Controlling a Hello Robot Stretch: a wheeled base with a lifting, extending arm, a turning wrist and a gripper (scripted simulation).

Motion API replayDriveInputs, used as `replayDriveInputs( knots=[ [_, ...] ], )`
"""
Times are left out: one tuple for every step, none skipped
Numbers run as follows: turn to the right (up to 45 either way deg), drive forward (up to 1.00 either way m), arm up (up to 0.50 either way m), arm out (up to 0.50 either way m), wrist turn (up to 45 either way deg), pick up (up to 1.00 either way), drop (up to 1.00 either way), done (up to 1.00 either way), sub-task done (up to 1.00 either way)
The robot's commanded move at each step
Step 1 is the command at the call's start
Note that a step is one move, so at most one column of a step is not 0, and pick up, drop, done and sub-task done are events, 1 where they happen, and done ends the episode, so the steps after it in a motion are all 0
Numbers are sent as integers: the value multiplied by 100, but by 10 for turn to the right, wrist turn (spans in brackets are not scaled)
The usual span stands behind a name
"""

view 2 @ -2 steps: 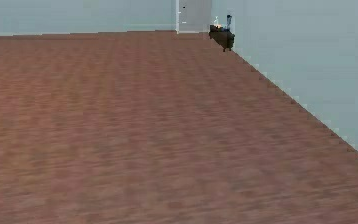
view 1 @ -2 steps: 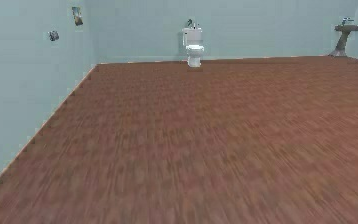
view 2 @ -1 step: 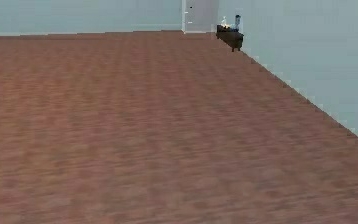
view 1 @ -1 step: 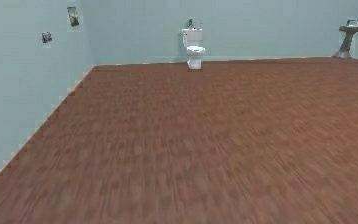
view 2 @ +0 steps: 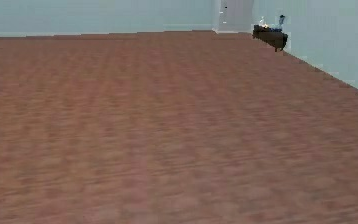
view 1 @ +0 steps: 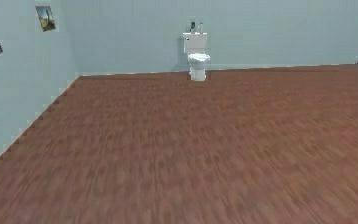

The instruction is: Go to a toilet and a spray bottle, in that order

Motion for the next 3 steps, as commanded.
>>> replayDriveInputs(
  knots=[
    [0, 100, 0, 0, 0, 0, 0, 0, 0],
    [30, 0, 0, 0, 0, 0, 0, 0, 0],
    [0, 100, 0, 0, 0, 0, 0, 0, 0]
  ],
)
